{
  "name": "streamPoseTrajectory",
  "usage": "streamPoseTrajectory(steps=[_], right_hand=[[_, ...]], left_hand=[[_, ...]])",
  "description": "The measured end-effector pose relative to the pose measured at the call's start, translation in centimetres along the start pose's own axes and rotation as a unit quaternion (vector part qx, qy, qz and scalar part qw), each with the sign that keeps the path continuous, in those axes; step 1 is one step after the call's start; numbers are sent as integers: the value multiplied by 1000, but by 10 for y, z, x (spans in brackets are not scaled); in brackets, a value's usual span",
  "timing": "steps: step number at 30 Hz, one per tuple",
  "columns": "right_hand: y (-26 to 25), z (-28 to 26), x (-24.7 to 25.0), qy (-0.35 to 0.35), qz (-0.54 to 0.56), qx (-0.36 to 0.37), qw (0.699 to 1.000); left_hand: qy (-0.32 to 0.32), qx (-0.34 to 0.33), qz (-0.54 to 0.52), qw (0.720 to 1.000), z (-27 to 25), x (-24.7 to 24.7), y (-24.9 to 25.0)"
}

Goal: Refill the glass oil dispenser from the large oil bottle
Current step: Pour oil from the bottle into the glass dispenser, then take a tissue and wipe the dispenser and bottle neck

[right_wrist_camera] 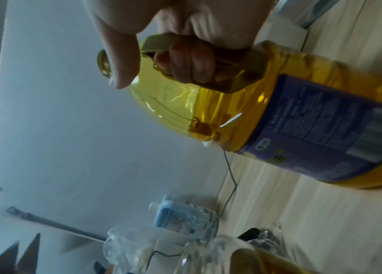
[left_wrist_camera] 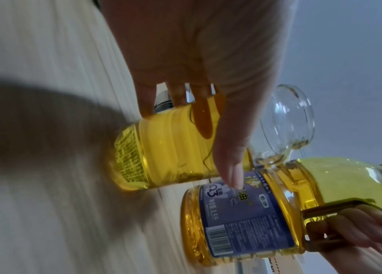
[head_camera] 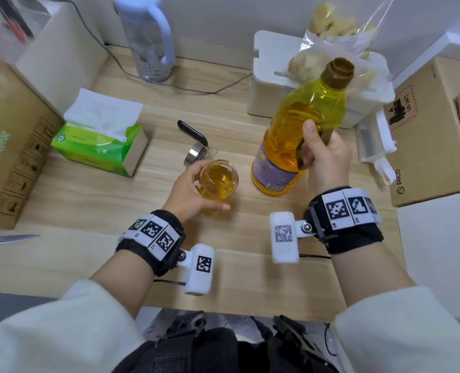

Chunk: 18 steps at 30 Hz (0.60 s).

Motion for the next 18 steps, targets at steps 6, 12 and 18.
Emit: streamPoseTrajectory(steps=[6,12,18], right_hand=[[8,-2,4,-9,2,26,1000],[16,-11,25,55,-120,45,990],[8,-63,-7,17,-168,88,982]], left_hand=[[-5,11,-5,1000,2,-1,-6],[-3,10,-6,1000,4,-3,-7],[-37,8,44,998,-3,1,-6]])
Point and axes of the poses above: each hand's wrist, its own z-axis towards the middle knuckle, its own x-axis out of the back of the hand, y = z × x, the point moved 6 cm from there along z, towards the middle knuckle, and after that the axes turned 9 degrees about x, right-handed, at the moved point
